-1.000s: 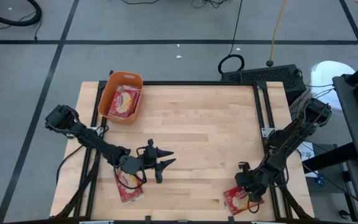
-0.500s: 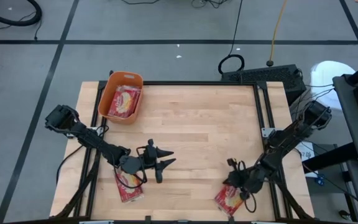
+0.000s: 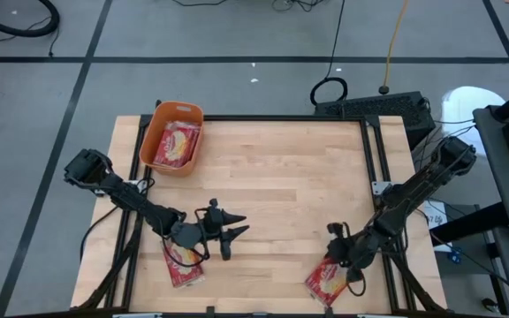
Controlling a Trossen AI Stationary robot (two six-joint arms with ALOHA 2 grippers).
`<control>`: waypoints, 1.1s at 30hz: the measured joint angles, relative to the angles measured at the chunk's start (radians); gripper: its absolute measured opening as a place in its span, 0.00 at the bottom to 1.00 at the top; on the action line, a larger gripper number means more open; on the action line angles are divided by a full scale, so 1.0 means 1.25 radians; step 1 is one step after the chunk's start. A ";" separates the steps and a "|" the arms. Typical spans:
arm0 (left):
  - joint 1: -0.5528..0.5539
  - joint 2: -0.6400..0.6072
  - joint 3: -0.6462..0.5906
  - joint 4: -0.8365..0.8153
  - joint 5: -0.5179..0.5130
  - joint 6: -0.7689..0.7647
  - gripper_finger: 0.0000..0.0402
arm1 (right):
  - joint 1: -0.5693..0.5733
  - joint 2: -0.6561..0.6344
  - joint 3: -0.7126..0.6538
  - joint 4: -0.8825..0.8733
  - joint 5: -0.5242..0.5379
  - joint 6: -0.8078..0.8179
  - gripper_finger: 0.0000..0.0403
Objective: Sort popcorn bags into baskets
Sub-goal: Put the red popcorn bag into the orange bin
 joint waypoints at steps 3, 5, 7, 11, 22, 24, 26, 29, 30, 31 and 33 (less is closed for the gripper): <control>0.004 0.000 0.000 0.002 0.000 -0.001 0.36 | 0.007 0.000 0.005 -0.107 -0.035 0.077 0.28; 0.006 0.000 0.000 0.002 0.000 -0.003 0.36 | 0.006 -0.001 0.005 -0.161 -0.037 0.113 0.35; 0.010 0.000 0.000 0.002 0.000 -0.004 0.36 | -0.001 0.000 0.005 -0.194 -0.037 0.134 0.42; 0.014 0.000 0.000 0.002 0.000 -0.010 0.36 | -0.011 -0.001 0.005 -0.193 -0.038 0.131 0.54; 0.014 0.000 0.000 0.000 0.000 -0.009 0.36 | -0.027 -0.004 -0.069 -0.143 -0.108 0.113 0.47; 0.014 0.000 0.000 -0.002 0.000 -0.009 0.36 | -0.027 -0.004 -0.086 -0.128 -0.105 0.113 0.40; 0.014 0.000 0.000 -0.005 0.000 -0.009 0.36 | -0.027 -0.004 -0.100 -0.107 -0.100 0.105 0.31; 0.015 0.000 0.000 -0.005 0.000 -0.009 0.36 | -0.027 -0.003 -0.113 -0.067 -0.078 0.083 0.17; 0.015 0.000 0.000 -0.005 0.000 -0.009 0.36 | -0.027 -0.002 -0.114 -0.058 -0.067 0.075 0.13; 0.015 0.000 0.000 -0.005 0.000 -0.009 0.36 | -0.027 -0.002 -0.114 -0.048 -0.058 0.068 0.08; 0.016 0.000 0.000 -0.005 0.000 -0.009 0.36 | -0.029 -0.001 -0.115 -0.026 -0.039 0.047 0.02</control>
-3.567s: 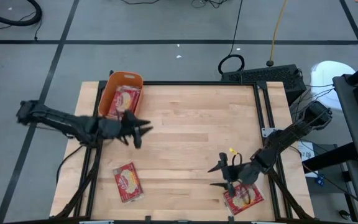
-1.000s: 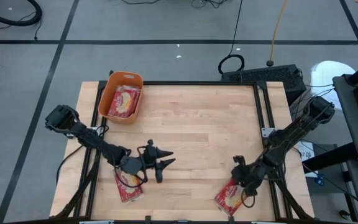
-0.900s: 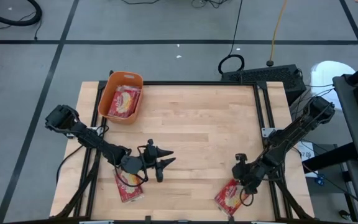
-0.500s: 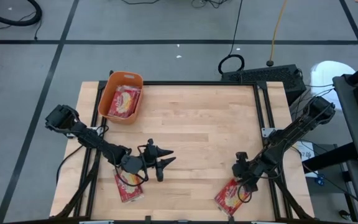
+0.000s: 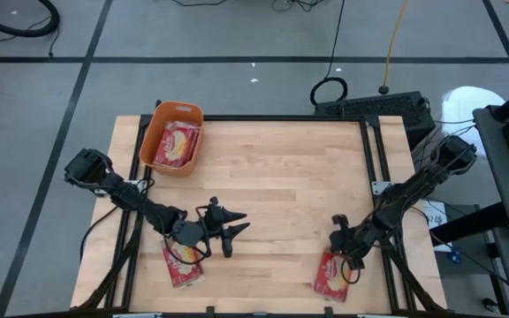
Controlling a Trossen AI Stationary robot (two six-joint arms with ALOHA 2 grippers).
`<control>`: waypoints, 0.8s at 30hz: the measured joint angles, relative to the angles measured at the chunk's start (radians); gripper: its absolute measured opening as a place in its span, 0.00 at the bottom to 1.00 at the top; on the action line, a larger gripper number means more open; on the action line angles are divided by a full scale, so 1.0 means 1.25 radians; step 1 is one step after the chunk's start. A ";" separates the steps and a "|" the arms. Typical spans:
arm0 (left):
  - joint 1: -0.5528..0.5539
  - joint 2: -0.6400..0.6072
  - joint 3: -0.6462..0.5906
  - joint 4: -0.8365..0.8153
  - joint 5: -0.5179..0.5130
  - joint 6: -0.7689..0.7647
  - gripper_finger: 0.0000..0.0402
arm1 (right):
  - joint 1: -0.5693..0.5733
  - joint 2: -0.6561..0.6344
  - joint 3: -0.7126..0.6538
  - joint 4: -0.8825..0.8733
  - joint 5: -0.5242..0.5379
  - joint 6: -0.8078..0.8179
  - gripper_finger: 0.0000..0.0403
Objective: Sort popcorn bags into baskets
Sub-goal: Put the red popcorn bag into the orange bin
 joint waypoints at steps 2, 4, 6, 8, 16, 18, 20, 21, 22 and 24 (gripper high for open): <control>0.001 0.000 0.000 0.000 0.000 -0.001 0.36 | -0.002 0.002 0.000 0.025 0.031 -0.008 0.02; 0.002 0.000 0.000 0.000 0.000 -0.005 0.36 | -0.007 0.002 -0.001 0.042 0.054 -0.021 0.02; 0.003 0.000 0.000 0.000 0.000 -0.007 0.36 | -0.011 0.002 -0.002 0.063 0.090 -0.038 0.01; 0.003 0.000 0.000 0.000 0.000 -0.008 0.36 | -0.013 0.002 -0.002 0.080 0.125 -0.058 0.00; 0.007 0.021 0.000 0.045 -0.002 -0.030 0.36 | -0.034 0.001 -0.001 0.201 0.260 -0.155 0.00; 0.008 0.043 -0.001 0.074 -0.001 -0.023 0.36 | -0.045 0.001 -0.001 0.224 0.293 -0.171 0.00; 0.014 0.079 0.004 0.134 -0.001 -0.023 0.36 | -0.056 0.001 -0.001 0.249 0.323 -0.192 0.00; 0.016 0.099 0.007 0.160 0.002 -0.022 0.36 | -0.062 0.001 -0.001 0.260 0.337 -0.204 0.00; 0.019 0.120 0.011 0.177 0.005 -0.019 0.36 | -0.068 0.001 -0.001 0.272 0.350 -0.218 0.00; 0.025 0.166 0.033 0.197 0.013 -0.009 0.36 | -0.079 0.001 0.000 0.297 0.379 -0.239 0.00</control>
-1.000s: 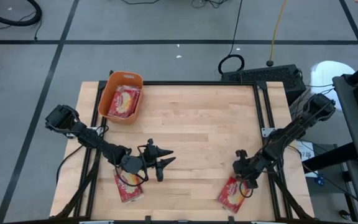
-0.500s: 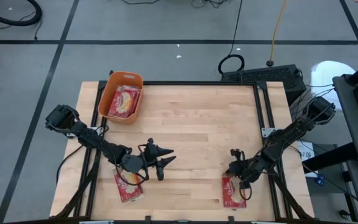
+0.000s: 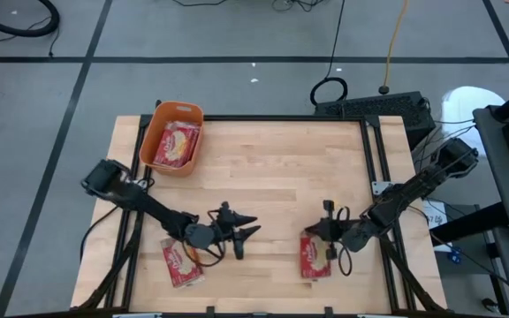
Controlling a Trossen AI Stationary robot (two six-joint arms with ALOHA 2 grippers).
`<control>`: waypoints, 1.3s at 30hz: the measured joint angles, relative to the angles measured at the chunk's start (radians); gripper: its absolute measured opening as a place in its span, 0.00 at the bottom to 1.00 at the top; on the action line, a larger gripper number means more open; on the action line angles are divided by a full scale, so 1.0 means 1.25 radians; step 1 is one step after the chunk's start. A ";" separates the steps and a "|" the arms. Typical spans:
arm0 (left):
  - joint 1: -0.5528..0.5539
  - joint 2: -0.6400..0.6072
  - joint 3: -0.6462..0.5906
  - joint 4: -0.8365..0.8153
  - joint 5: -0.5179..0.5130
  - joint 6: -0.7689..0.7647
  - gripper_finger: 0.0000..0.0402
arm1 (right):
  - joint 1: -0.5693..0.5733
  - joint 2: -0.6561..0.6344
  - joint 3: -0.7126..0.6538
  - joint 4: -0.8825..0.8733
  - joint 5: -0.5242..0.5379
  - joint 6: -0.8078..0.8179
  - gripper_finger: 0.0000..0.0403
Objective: Sort popcorn bags into baskets
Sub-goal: Put the red popcorn bag into the orange bin
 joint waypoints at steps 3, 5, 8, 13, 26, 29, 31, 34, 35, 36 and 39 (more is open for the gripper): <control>0.005 0.055 0.049 0.005 0.021 0.023 0.36 | -0.014 0.000 0.000 0.043 0.051 -0.044 0.00; 0.012 0.091 0.087 0.005 0.058 0.022 0.37 | -0.027 0.000 0.000 0.075 0.070 -0.076 0.00; 0.027 0.132 0.139 0.004 0.094 -0.007 0.41 | -0.043 0.000 0.000 0.137 0.086 -0.125 0.00; 0.061 0.181 0.197 -0.040 0.117 -0.156 0.55 | -0.061 0.000 0.000 0.218 0.086 -0.177 0.00; 0.077 0.201 0.255 -0.130 0.170 -0.226 0.90 | -0.106 0.000 0.000 0.267 0.085 -0.177 0.00; 0.082 0.201 0.255 -0.143 0.181 -0.229 0.94 | -0.106 0.000 0.000 0.278 0.085 -0.177 0.00; 0.089 0.201 0.255 -0.156 0.189 -0.231 0.94 | -0.106 0.000 0.000 0.289 0.084 -0.178 0.00; 0.102 0.201 0.255 -0.178 0.217 -0.244 0.91 | -0.106 0.000 0.001 0.291 0.084 -0.183 0.00; 0.106 0.201 0.255 -0.187 0.226 -0.251 0.89 | -0.106 0.000 0.001 0.291 0.083 -0.184 0.00; 0.109 0.201 0.255 -0.190 0.232 -0.252 0.88 | -0.106 0.000 0.001 0.291 0.083 -0.185 0.00; 0.115 0.201 0.255 -0.169 0.235 -0.249 0.82 | -0.106 0.000 0.001 0.291 0.083 -0.185 0.00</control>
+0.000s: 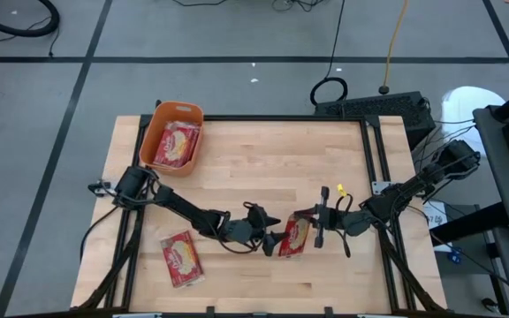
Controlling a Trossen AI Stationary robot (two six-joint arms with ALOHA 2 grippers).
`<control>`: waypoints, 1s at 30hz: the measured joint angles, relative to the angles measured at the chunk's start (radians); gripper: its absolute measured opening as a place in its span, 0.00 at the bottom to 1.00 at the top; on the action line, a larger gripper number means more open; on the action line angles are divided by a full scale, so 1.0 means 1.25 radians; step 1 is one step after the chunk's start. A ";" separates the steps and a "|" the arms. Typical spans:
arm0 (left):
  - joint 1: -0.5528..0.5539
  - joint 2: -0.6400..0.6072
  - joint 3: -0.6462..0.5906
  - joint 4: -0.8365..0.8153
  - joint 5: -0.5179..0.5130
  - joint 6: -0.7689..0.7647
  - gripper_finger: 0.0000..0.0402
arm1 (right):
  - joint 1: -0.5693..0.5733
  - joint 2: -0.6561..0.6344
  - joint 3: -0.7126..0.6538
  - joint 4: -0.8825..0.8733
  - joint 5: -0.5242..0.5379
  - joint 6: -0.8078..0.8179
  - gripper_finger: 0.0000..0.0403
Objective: Sort popcorn bags into baskets
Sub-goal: Put the red popcorn bag into the orange bin
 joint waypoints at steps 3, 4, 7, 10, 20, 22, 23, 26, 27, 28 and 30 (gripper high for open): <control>0.000 0.000 0.000 0.011 0.001 0.006 0.76 | 0.000 0.000 0.000 0.000 -0.001 -0.004 0.00; 0.000 0.000 0.000 0.010 0.002 0.006 0.74 | 0.000 0.000 0.000 -0.001 -0.001 -0.007 0.00; 0.000 0.000 0.000 0.010 0.002 -0.004 0.70 | 0.000 0.000 0.000 -0.001 -0.001 -0.012 0.00; -0.006 0.000 0.000 0.010 0.002 -0.012 0.67 | 0.000 0.000 0.000 -0.001 -0.001 -0.012 0.00; -0.018 0.000 0.071 -0.054 -0.031 0.012 0.66 | 0.001 0.000 0.000 -0.001 -0.023 -0.014 0.00; -0.015 0.000 0.080 -0.083 -0.032 0.007 0.64 | 0.001 0.000 0.000 -0.001 -0.023 -0.014 0.00; -0.014 0.000 0.080 -0.089 -0.032 0.005 0.63 | 0.001 0.000 0.000 -0.001 -0.023 -0.014 0.00; -0.016 0.015 0.080 -0.069 -0.023 0.001 0.61 | 0.001 0.000 0.000 -0.001 -0.023 -0.015 0.00; -0.016 0.017 0.080 -0.071 -0.021 0.002 0.60 | 0.001 0.000 0.000 -0.001 -0.023 -0.015 0.00; -0.017 0.022 0.080 -0.065 -0.017 0.000 0.59 | 0.001 0.000 0.000 -0.001 -0.022 -0.015 0.00; -0.017 0.039 0.081 -0.034 -0.009 -0.015 0.57 | 0.001 0.000 0.000 -0.002 -0.023 -0.015 0.00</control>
